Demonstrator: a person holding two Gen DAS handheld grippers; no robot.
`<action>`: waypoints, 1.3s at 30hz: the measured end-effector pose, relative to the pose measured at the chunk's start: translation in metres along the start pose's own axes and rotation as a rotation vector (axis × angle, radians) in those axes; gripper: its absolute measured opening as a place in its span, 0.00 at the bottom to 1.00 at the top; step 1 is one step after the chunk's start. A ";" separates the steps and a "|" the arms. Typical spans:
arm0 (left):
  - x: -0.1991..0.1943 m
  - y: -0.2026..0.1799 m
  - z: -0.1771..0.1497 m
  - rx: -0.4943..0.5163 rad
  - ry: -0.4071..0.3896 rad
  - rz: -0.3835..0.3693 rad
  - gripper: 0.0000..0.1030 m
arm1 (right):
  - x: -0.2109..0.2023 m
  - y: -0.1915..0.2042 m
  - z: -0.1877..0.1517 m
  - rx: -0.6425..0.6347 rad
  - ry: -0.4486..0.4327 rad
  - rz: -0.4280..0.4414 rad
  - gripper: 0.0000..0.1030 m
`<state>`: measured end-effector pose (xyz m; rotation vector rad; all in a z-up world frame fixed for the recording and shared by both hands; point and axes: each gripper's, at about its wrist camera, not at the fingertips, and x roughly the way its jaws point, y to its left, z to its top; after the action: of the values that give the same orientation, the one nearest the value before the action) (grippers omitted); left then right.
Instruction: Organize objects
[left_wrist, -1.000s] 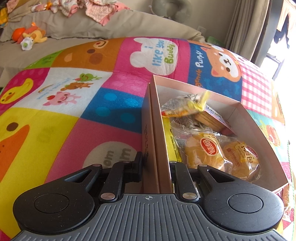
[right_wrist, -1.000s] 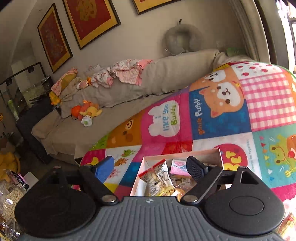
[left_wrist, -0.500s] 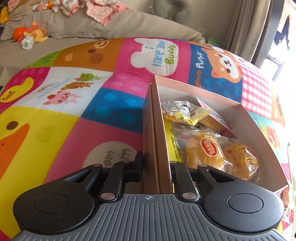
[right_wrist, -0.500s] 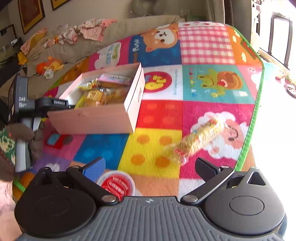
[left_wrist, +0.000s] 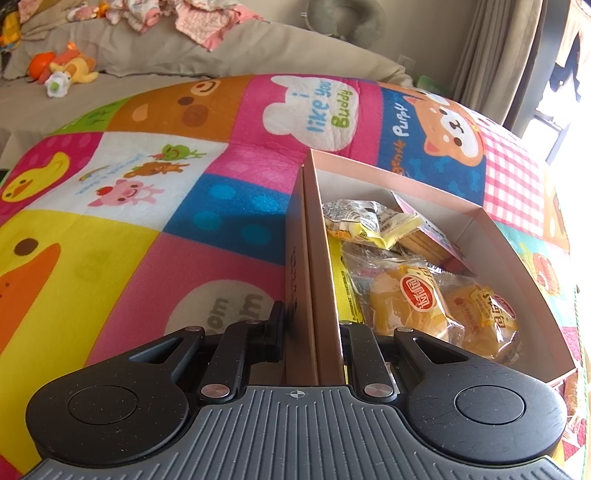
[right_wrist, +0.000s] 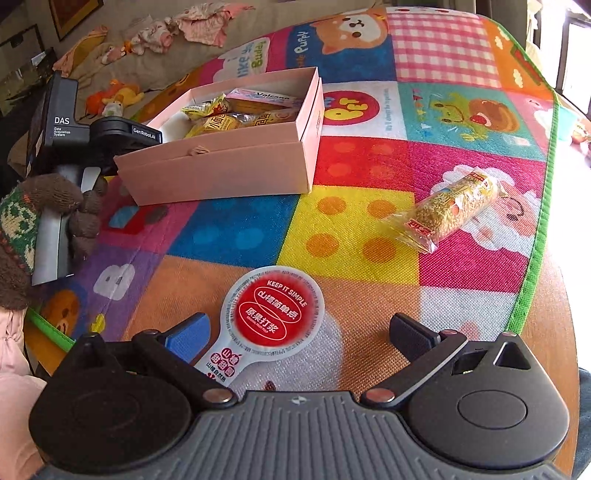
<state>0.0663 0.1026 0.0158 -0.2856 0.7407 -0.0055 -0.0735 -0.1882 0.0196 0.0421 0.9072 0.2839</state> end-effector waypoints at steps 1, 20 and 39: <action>0.000 0.000 0.000 -0.001 0.000 0.000 0.17 | 0.001 0.002 0.000 -0.010 0.005 -0.007 1.00; 0.000 0.001 -0.001 -0.002 -0.001 -0.002 0.17 | -0.009 -0.001 0.001 -0.094 -0.024 -0.094 1.00; 0.000 -0.002 0.001 0.002 0.000 0.013 0.17 | 0.004 0.021 0.008 -0.151 -0.013 -0.090 0.60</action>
<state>0.0674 0.1009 0.0169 -0.2787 0.7424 0.0059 -0.0694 -0.1658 0.0248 -0.1360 0.8701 0.2675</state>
